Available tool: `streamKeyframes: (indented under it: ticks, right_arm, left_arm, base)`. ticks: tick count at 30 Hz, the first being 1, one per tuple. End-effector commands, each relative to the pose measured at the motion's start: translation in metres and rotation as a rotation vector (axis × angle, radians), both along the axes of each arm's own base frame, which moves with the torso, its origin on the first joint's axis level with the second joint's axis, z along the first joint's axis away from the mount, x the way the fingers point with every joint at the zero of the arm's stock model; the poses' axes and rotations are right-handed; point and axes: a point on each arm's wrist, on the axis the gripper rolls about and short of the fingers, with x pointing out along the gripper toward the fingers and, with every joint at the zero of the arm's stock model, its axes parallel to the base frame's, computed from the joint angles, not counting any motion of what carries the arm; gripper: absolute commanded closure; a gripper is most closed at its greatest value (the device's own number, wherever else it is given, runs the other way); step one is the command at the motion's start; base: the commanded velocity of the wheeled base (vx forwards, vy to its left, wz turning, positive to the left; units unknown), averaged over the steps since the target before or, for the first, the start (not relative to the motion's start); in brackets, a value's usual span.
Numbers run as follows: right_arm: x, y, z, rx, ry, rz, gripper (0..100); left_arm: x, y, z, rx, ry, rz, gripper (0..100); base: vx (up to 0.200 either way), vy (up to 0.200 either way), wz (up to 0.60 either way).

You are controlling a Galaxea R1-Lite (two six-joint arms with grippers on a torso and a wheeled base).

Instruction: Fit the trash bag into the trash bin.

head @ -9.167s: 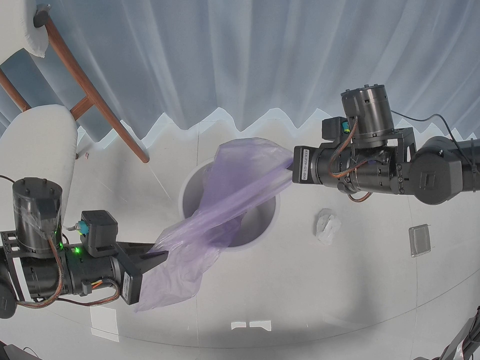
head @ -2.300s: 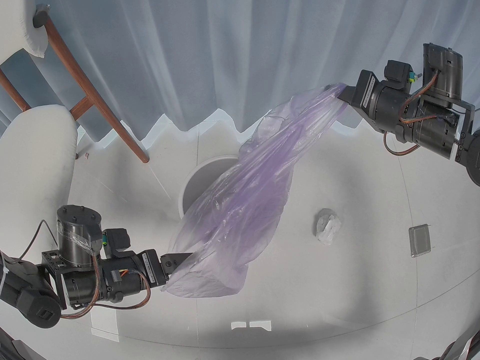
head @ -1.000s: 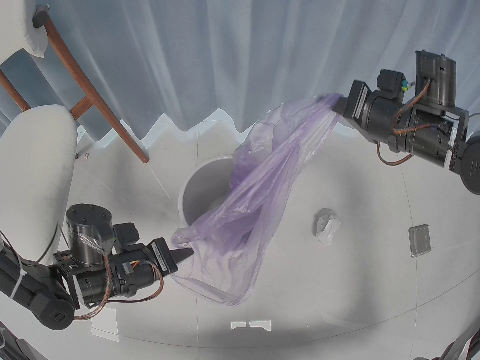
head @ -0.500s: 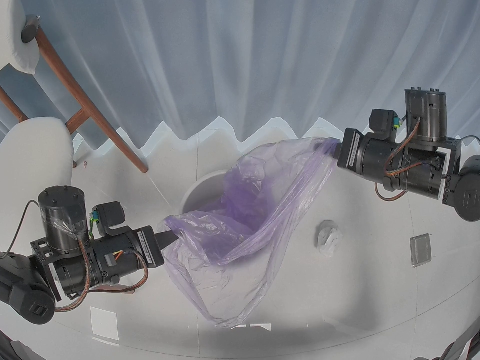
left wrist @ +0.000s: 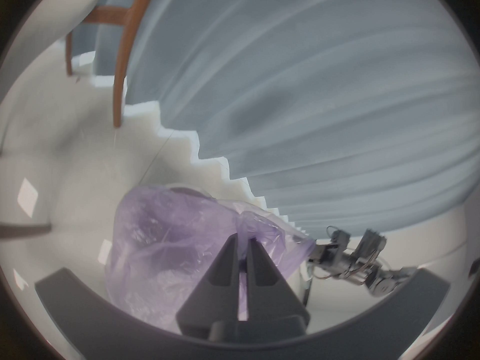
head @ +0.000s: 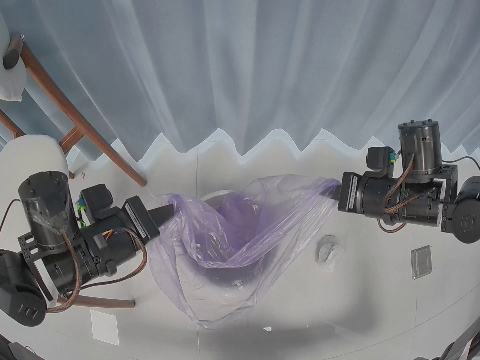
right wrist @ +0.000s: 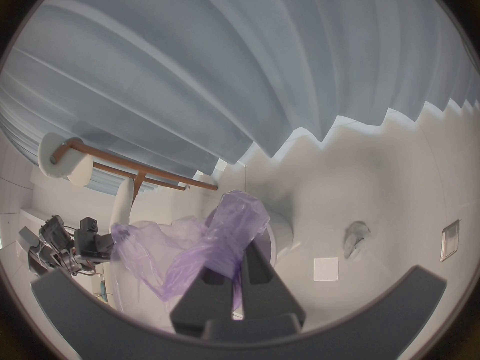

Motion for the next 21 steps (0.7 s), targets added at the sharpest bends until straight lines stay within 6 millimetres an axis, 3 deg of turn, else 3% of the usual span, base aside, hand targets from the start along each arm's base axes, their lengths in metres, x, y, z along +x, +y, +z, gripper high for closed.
streamKeyframes:
  ticks: [1, 4, 9, 21]
  right_arm:
    - [-0.004, 0.005, -0.022, -0.044, 0.067, 0.021, 100]
    - [0.0, 0.005, -0.027, -0.054, 0.083, 0.015, 100]
    - [0.005, 0.009, -0.037, -0.07, 0.108, 0.016, 100]
    - [0.028, 0.016, -0.052, -0.088, 0.139, -0.003, 100]
  left_arm:
    - [-0.029, -0.005, -0.015, -0.029, 0.077, -0.015, 100]
    - [-0.034, -0.001, -0.035, 0.039, 0.109, -0.024, 100]
    - [-0.041, -0.005, -0.04, 0.043, 0.118, -0.067, 100]
    - [-0.008, -0.029, -0.048, 0.043, 0.167, -0.05, 100]
  base:
    - [0.0, 0.0, 0.0]
    - [0.0, 0.0, 0.0]
    - [0.0, 0.0, 0.0]
    - [0.0, 0.0, 0.0]
